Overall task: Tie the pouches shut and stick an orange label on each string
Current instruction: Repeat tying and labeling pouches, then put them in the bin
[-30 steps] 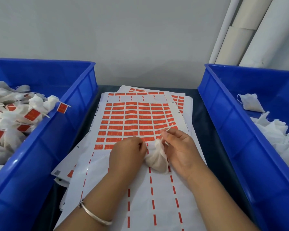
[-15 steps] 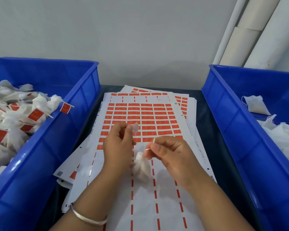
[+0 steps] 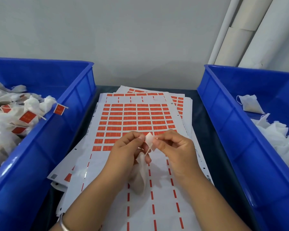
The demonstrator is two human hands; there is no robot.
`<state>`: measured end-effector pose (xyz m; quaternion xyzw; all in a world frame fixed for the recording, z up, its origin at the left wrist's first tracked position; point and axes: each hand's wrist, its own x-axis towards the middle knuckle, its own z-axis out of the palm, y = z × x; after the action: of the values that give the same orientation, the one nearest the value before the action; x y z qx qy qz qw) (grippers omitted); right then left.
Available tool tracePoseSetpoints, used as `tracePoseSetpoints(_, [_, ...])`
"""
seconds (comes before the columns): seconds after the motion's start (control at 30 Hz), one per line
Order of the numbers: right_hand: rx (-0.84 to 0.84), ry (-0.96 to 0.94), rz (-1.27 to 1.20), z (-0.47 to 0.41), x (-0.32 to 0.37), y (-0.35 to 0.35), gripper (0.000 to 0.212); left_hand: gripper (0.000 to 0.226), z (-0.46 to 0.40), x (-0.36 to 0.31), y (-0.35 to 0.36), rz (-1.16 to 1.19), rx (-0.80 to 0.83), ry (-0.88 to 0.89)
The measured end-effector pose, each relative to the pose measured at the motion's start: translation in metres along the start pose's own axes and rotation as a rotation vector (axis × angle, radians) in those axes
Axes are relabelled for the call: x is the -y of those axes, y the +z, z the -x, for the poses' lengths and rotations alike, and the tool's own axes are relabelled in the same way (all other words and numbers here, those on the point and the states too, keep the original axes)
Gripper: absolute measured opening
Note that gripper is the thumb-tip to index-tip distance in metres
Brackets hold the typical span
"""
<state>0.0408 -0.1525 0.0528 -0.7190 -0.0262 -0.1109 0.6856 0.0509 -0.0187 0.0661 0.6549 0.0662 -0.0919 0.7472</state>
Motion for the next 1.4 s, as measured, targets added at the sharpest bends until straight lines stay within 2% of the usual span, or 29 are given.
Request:
tracePoseSetpoints(0.23, [-0.011, 0.046, -0.029, 0.002, 0.000, 0.000, 0.016, 0.026, 0.000, 0.001, 0.000, 0.014, -0.008, -0.073])
tracePoseSetpoints(0.4, [-0.055, 0.111, -0.028, 0.001, -0.004, -0.001, 0.006, 0.019, -0.001, 0.001, 0.000, -0.013, -0.023, -0.087])
tracePoseSetpoints(0.6, [-0.095, 0.163, -0.045, 0.000, -0.007, 0.000, 0.012, 0.032, 0.001, 0.000, 0.000, -0.035, 0.013, -0.057])
tracePoseSetpoints(0.8, [-0.088, 0.247, -0.160, -0.004, -0.010, 0.000, 0.012, 0.021, 0.004, -0.002, -0.001, -0.017, 0.049, -0.020])
tracePoseSetpoints(0.87, [-0.075, 0.295, -0.255, -0.005, -0.011, -0.001, 0.012, 0.020, 0.004, -0.001, -0.001, -0.045, 0.045, 0.029])
tracePoseSetpoints(1.03, [-0.043, 0.356, -0.368, -0.008, -0.013, -0.004, 0.019, 0.036, 0.004, 0.002, 0.002, -0.238, 0.010, 0.186])
tracePoseSetpoints(1.23, [-0.010, 0.405, -0.443, -0.008, -0.012, -0.006, 0.016, 0.023, 0.004, 0.008, 0.002, -0.495, 0.014, 0.403])
tracePoseSetpoints(1.4, [0.005, 0.403, -0.453, -0.009, -0.012, -0.005, 0.016, 0.032, 0.004, 0.011, 0.003, -0.663, -0.012, 0.529])
